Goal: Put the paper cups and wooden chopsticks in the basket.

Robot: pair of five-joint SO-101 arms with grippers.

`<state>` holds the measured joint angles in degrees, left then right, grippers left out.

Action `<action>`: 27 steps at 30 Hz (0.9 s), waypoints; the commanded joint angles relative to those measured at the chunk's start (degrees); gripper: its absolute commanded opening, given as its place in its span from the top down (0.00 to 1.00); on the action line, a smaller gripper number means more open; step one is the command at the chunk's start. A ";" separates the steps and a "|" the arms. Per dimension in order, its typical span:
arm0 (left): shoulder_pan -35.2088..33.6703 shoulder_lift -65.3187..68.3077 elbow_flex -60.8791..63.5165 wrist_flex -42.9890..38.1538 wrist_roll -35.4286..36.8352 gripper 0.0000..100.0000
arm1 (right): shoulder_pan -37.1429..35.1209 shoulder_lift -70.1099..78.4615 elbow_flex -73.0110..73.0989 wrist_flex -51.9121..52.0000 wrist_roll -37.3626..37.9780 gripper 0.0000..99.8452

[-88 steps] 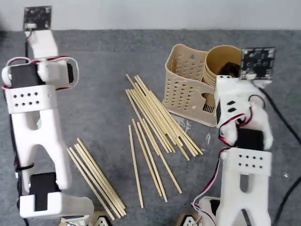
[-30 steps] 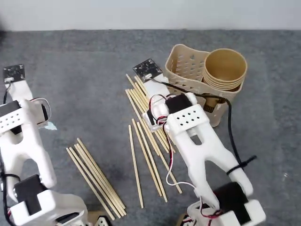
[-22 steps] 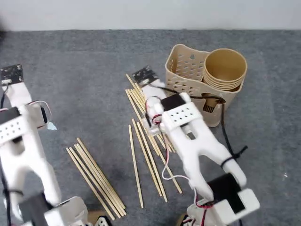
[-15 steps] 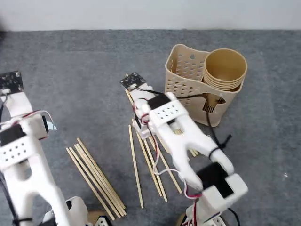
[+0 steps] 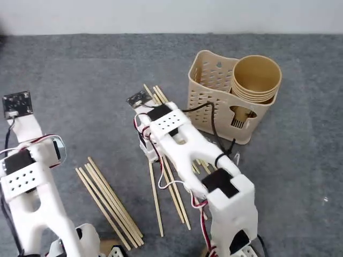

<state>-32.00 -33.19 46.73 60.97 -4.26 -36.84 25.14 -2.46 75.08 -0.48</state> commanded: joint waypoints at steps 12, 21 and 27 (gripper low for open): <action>0.35 -2.55 1.36 -0.44 1.49 0.99 | -1.71 7.16 -5.63 0.31 -0.79 0.85; 0.18 -2.73 1.98 -0.70 3.16 0.99 | -5.85 7.60 -5.63 0.92 -0.79 0.85; 0.35 -2.73 1.89 -0.70 3.16 0.99 | -6.20 7.69 -5.45 1.71 -0.79 0.85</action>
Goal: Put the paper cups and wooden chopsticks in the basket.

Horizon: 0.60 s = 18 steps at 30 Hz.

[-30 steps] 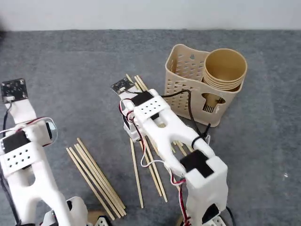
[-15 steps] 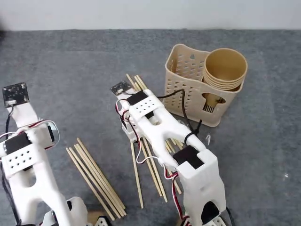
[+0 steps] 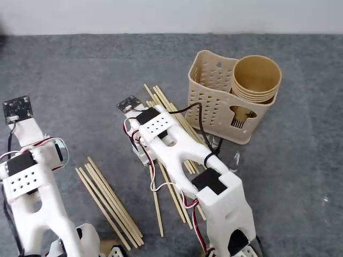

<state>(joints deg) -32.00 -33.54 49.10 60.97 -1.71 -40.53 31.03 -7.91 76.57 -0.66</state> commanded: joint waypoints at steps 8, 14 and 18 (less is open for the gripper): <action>0.35 -2.37 -0.48 -0.70 0.62 0.99 | -0.13 1.89 0.09 0.13 -0.26 0.85; 0.35 -2.37 -0.48 -0.70 0.70 0.99 | 1.45 1.89 0.26 0.22 -0.18 0.85; 0.35 -2.37 -0.48 -0.70 0.70 0.99 | 1.45 4.62 0.18 0.31 -0.09 0.85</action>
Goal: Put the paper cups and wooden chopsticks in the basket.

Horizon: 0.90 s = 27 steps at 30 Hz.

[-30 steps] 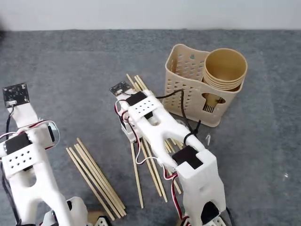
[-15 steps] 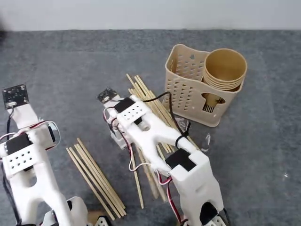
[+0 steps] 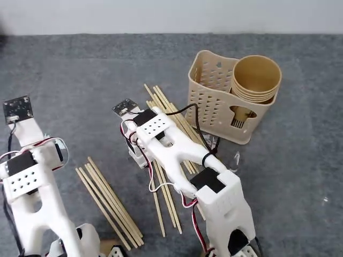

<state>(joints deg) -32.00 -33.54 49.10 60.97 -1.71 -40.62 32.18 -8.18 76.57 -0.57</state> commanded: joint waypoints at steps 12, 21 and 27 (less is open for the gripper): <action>0.35 -2.37 -0.48 -0.70 0.70 0.99 | 2.24 4.70 -1.93 3.47 2.20 0.99; 0.35 -2.37 -0.48 -0.70 0.79 0.99 | 3.65 -0.13 -2.90 9.01 2.20 0.99; 0.35 -2.29 -0.40 -0.70 0.79 0.99 | 2.86 -2.15 -2.90 9.63 1.85 0.96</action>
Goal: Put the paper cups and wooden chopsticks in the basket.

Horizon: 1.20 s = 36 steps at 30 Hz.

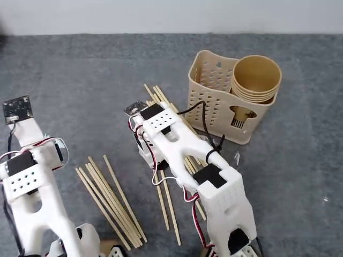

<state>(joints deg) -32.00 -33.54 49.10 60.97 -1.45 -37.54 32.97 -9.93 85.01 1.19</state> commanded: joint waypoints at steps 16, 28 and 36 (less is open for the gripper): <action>0.44 -2.11 -0.40 -0.70 0.53 0.99 | -4.97 -2.86 -5.98 1.19 -4.92 0.81; 0.44 -2.11 -0.40 -0.79 0.62 0.99 | -6.73 -3.38 -8.35 0.66 -10.11 0.81; 0.44 -2.11 1.80 -3.69 0.62 0.99 | -7.43 -0.92 -8.09 -4.18 -13.71 0.81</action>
<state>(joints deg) -32.00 -33.54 51.03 58.68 -1.27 -45.01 33.14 -15.47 82.29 -11.21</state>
